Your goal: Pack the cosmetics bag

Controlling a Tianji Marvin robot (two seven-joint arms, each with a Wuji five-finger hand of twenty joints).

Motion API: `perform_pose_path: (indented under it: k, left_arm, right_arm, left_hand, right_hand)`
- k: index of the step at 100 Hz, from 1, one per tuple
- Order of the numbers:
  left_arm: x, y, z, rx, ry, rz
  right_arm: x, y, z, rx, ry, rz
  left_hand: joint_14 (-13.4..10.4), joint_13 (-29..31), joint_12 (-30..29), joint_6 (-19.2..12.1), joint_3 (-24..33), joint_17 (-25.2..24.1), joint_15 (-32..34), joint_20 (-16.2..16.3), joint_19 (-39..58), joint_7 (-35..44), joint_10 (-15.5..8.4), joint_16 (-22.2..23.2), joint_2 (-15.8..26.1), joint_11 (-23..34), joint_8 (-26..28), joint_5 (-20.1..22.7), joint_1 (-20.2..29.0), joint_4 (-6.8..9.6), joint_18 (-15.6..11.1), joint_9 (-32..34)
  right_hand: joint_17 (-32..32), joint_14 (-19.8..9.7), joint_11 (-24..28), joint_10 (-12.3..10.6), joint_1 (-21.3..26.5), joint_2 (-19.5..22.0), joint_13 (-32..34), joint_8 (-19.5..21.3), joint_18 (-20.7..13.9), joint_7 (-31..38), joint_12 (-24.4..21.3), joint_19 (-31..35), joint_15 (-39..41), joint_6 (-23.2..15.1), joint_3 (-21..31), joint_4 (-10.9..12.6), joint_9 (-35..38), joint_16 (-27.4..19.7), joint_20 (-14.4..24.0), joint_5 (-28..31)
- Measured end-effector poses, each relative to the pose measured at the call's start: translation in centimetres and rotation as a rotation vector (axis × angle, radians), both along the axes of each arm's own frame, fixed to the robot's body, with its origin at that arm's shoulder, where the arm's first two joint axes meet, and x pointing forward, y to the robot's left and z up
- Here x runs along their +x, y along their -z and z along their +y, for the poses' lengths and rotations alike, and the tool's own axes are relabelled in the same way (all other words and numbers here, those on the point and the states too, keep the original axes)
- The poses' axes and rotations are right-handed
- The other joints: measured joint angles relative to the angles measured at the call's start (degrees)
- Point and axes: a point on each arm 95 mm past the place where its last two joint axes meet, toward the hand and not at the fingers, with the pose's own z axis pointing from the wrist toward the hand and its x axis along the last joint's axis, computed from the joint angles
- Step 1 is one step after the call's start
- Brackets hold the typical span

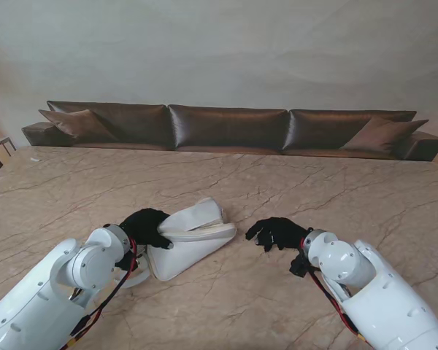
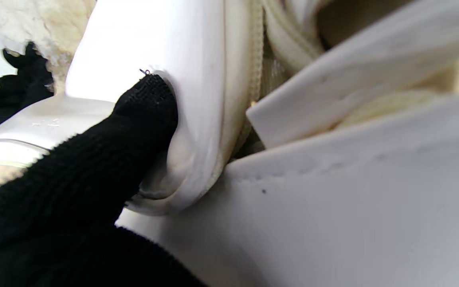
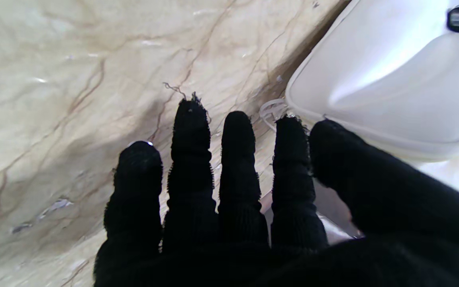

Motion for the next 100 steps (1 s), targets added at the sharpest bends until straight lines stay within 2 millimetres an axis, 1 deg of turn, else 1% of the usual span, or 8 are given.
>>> perform_pose_path:
  k: [38,45,57,65,76,89,92,100]
  left_arm:
    - [-0.2,0.3,0.9,-0.126,0.061,-0.029]
    - [-0.3,0.3,0.9,-0.134,0.079,-0.039]
    - [-0.6,0.3,1.0,-0.146,0.102,-0.054]
    - [-0.8,0.2,1.0,-0.158,0.122,-0.064]
    - [-1.0,0.1,1.1,-0.177,0.144,-0.083]
    - [-1.2,0.1,1.2,-0.188,0.146,-0.089]
    - [-1.3,0.2,1.2,-0.189,0.147,-0.09]
    - [-1.4,0.2,1.2,-0.191,0.15,-0.093]
  right_arm:
    - [2.0,0.4,0.7,-0.001,0.017,-0.001]
    - [2.4,0.5,0.9,0.016,0.021,0.006]
    - [3.1,0.4,1.2,0.049,0.018,0.029]
    - [3.4,0.4,1.3,0.07,0.011,0.049]
    - [3.9,0.5,1.5,0.105,-0.001,0.09]
    - [4.4,1.1,1.8,0.101,-0.057,0.146]
    - [4.4,1.2,1.9,0.108,-0.069,0.157]
    - [4.5,1.4,2.1,0.149,-0.098,0.194]
  left_hand:
    - [0.0,-0.3,0.8,0.0,-0.9,-1.4,-1.6,1.5,-3.7,-0.3,0.0,0.7,0.0,0.0,1.3,0.0,1.2,-0.04,0.1,-0.1]
    - [0.0,-0.3,0.8,0.0,-0.9,-1.5,-1.6,2.1,-3.8,-0.3,0.0,0.7,0.0,0.0,1.4,0.0,1.2,-0.04,0.2,-0.1]
    - [0.0,-0.3,0.9,0.0,-0.9,-1.7,-1.7,2.2,-4.4,-0.3,0.0,0.7,0.0,0.0,1.5,0.0,1.2,-0.06,0.3,-0.1]
    - [0.0,-0.3,1.0,0.0,-0.9,-2.5,-1.7,2.3,-5.2,-0.3,0.0,0.7,0.0,0.0,1.9,0.0,1.3,-0.06,0.5,-0.1]
    - [0.0,-0.3,1.0,0.0,-0.9,-3.3,-2.2,2.8,-6.2,-0.3,0.0,0.7,0.0,0.0,1.9,0.0,1.3,-0.08,0.9,-0.1]
    - [0.0,-0.3,1.1,0.0,-0.9,-3.4,-2.3,2.9,-6.6,-0.3,0.0,0.7,0.0,0.0,2.0,0.0,1.3,-0.09,1.0,-0.1]
    - [0.0,-0.3,1.4,0.0,-0.9,-3.4,-2.3,2.9,-6.6,-0.3,0.0,0.7,0.0,0.0,2.0,0.0,1.3,-0.09,1.0,-0.1]
    - [0.0,-0.3,1.5,0.0,-0.9,-3.4,-2.3,2.9,-6.7,-0.3,0.0,0.7,0.0,0.0,2.1,0.0,1.3,-0.09,1.0,-0.1]
  right_hand:
    - [-4.9,-0.2,-0.3,-0.4,0.3,0.8,-10.6,0.9,-1.3,-3.3,0.0,-1.8,-3.0,0.8,1.2,0.2,-13.9,-0.6,0.2,-9.9]
    - [-5.4,-0.5,-0.3,-0.4,3.9,0.9,-11.4,0.9,-1.3,-3.3,0.0,-2.0,-3.0,0.9,1.9,0.2,-15.3,-0.6,1.0,-10.5]
    - [-6.4,-0.6,-0.1,-0.4,5.1,0.9,-14.7,0.9,-1.5,-4.0,0.0,-3.0,-3.1,1.4,5.8,0.3,-16.8,-0.7,1.6,-12.0]
    - [-7.6,-0.9,-0.2,-0.4,5.1,0.7,-17.7,0.9,-2.1,-4.5,-0.1,-3.5,-3.1,1.7,9.0,2.7,-19.7,-0.7,2.9,-13.5]
    - [-8.3,-1.3,-0.1,-0.4,5.1,0.0,-20.7,0.9,-2.8,-4.5,-0.1,-3.5,-2.9,2.1,12.4,4.1,-21.5,0.3,4.4,-13.5]
    - [-9.0,-1.5,0.0,-0.4,6.2,-0.8,-22.9,0.9,-3.5,-4.5,-0.1,-3.5,-1.1,2.6,13.1,4.3,-22.9,1.9,5.7,-13.4]
    - [-9.4,-2.5,0.0,-0.4,6.2,-0.8,-23.7,0.9,-4.0,-4.5,-0.1,-3.5,-0.7,2.6,13.1,4.3,-23.2,2.2,5.8,-13.3]
    - [-10.4,-2.9,-0.1,-0.4,3.7,-0.6,-25.2,2.4,-4.3,-4.3,-0.1,-3.5,-1.5,2.6,13.1,5.0,-24.0,2.1,6.8,-12.0]
